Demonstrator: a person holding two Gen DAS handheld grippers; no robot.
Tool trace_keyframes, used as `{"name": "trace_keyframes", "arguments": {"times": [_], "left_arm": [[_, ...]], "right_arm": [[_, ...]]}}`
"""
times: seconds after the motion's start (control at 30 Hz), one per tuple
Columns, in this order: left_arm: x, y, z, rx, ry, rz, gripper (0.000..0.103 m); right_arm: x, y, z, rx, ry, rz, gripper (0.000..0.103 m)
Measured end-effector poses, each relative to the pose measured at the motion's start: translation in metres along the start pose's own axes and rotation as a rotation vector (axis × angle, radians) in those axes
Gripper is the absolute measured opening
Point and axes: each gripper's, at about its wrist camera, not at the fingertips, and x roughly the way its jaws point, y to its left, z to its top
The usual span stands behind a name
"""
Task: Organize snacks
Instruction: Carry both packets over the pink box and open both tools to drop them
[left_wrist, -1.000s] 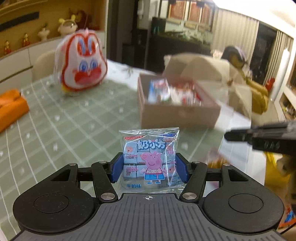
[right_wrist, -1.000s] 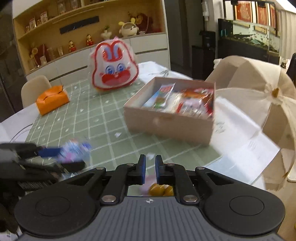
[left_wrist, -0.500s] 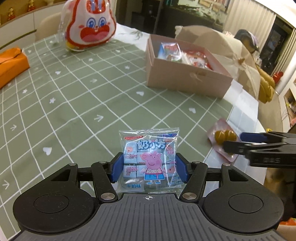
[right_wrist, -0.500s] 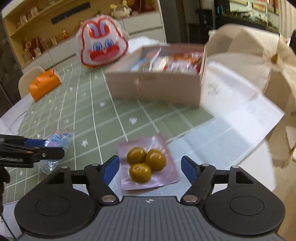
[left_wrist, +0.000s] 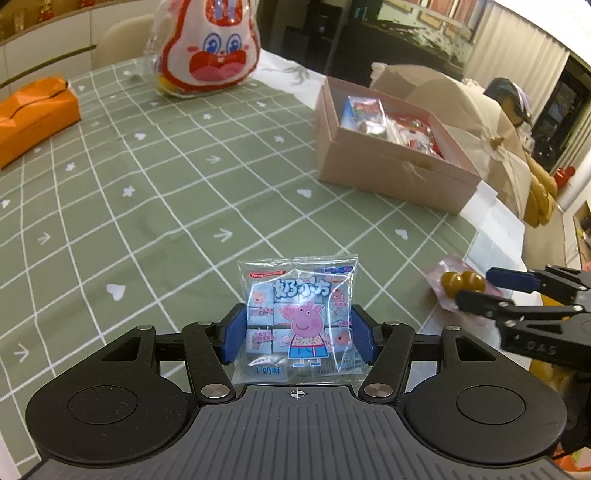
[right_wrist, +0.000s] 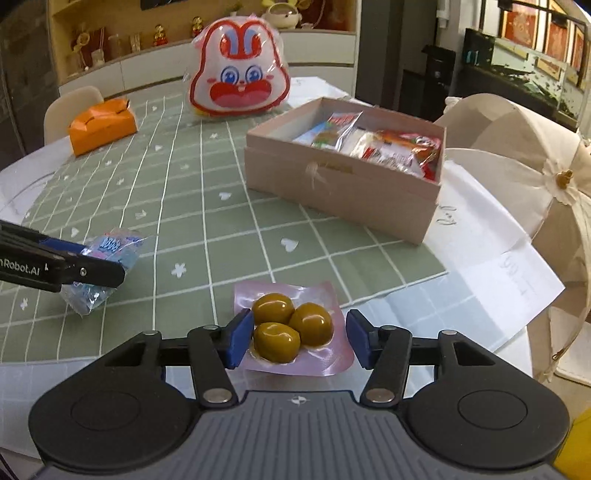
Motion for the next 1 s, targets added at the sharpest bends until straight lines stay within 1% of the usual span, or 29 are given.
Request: {"name": "trace_keyframes", "arguments": {"times": [0.2,0.3,0.4,0.5,0.6,0.67,0.73,0.8,0.83,0.87,0.9,0.93,1.0], "left_arm": [[-0.007,-0.016,0.014,0.056,-0.052,-0.004,0.065],[-0.009,-0.026,0.027,0.088,-0.077,-0.013,0.065],[-0.006,-0.035,0.047,0.106,-0.112,-0.033,0.065],[0.005,-0.047,0.079,0.134,-0.171,-0.062,0.065],[0.026,-0.057,0.116,0.166,-0.225,-0.087,0.065],[0.043,-0.060,0.143,0.151,-0.251,-0.112,0.065],[0.065,-0.060,0.175,0.110,-0.268,-0.154,0.065],[0.091,-0.060,0.201,0.078,-0.239,-0.212,0.065],[0.109,-0.059,0.213,0.065,-0.191,-0.259,0.065],[0.129,-0.057,0.222,0.049,-0.120,-0.303,0.065],[0.144,-0.056,0.226,0.038,-0.074,-0.320,0.065],[0.156,-0.056,0.227,0.039,-0.050,-0.318,0.065],[0.164,-0.057,0.223,0.082,-0.065,-0.264,0.065]], "right_arm": [[-0.021,-0.017,0.021,0.083,-0.073,0.024,0.055],[-0.034,-0.025,0.037,0.111,-0.123,0.032,0.055],[-0.041,-0.036,0.062,0.119,-0.171,0.039,0.055],[-0.035,-0.049,0.094,0.121,-0.198,0.020,0.055],[-0.014,-0.067,0.127,0.131,-0.196,-0.009,0.055],[0.007,-0.082,0.150,0.158,-0.175,-0.016,0.055],[0.030,-0.097,0.170,0.179,-0.158,-0.025,0.055],[0.056,-0.110,0.187,0.195,-0.131,-0.031,0.055],[0.070,-0.115,0.193,0.208,-0.115,-0.030,0.055],[0.081,-0.120,0.198,0.222,-0.101,-0.030,0.056],[0.094,-0.125,0.202,0.243,-0.083,-0.022,0.058],[0.106,-0.130,0.204,0.267,-0.061,-0.007,0.059],[0.122,-0.138,0.204,0.327,-0.026,0.002,0.060]]}}
